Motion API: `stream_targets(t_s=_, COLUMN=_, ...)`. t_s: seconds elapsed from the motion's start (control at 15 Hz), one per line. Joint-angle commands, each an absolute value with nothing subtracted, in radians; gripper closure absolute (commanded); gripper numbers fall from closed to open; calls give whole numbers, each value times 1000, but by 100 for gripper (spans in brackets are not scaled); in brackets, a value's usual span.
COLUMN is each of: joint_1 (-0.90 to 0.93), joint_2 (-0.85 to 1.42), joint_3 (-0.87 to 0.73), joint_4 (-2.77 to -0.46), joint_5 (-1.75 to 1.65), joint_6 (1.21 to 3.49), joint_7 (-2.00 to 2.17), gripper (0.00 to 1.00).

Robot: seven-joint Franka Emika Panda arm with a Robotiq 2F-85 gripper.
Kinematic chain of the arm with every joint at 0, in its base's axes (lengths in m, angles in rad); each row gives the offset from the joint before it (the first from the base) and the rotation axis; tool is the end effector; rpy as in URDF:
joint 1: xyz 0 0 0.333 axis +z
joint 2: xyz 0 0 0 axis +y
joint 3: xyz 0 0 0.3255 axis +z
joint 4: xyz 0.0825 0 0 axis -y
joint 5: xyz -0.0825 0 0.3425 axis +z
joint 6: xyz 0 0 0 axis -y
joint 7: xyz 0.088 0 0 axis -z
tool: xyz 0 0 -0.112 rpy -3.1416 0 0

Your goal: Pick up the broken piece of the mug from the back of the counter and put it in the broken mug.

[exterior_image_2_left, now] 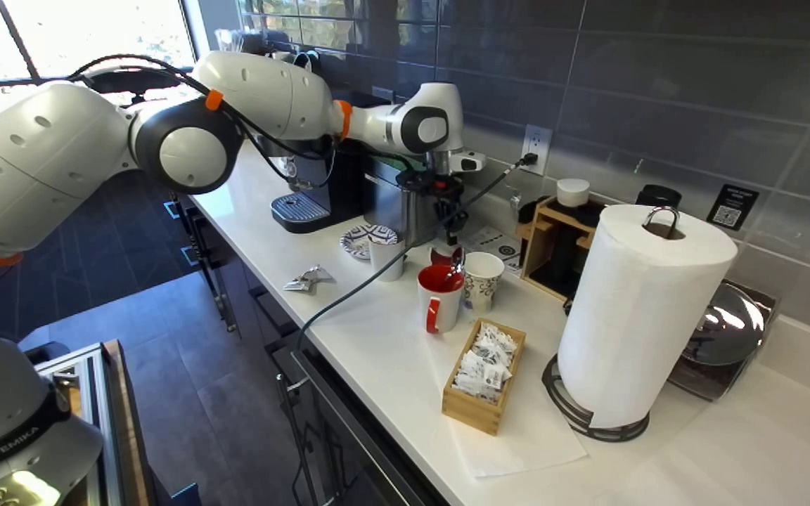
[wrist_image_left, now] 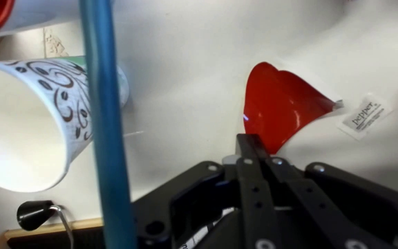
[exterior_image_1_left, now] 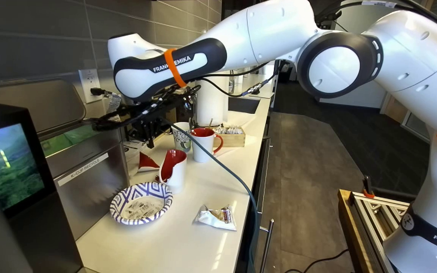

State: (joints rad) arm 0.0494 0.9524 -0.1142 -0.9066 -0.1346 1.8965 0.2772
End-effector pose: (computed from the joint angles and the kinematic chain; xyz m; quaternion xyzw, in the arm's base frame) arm 0.7569 -0.0235 0.3316 0.9858 -0.1247 0.0334 0.1070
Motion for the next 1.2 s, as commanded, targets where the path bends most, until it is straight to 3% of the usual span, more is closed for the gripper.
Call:
stream_targets(t_s=0.0, joint_1=37, joint_2=937, joint_3=-98, joint_4=-880, joint_5=-121, joint_6=1847, joint_7=232, gripper=100)
stream_targets(t_s=0.07, joint_1=23, joint_2=933, joint_3=-75, joint_4=-884, joint_5=-103, joint_6=1870, joint_7=182, gripper=74)
stream_targets(t_s=0.13, joint_1=21, joint_2=937, joint_3=-71, joint_4=-885, joint_5=-101, joint_6=1886, joint_7=169, gripper=73)
stream_targets(t_s=0.27, joint_1=10, joint_2=947, joint_3=-55, joint_4=-886, joint_5=-94, joint_6=1912, joint_7=119, gripper=60)
stream_targets(t_s=0.73, joint_1=14, joint_2=1022, joint_3=-62, joint_4=-862, joint_5=-107, joint_6=1943, joint_7=80, gripper=7)
stream_targets(t_s=0.87, joint_1=14, joint_2=1047, joint_3=-62, joint_4=-844, joint_5=-103, joint_6=1935, joint_7=90, gripper=0)
stream_targets(t_s=1.13, joint_1=16, joint_2=1083, joint_3=-69, joint_4=-794, joint_5=-93, joint_6=1920, joint_7=139, gripper=0)
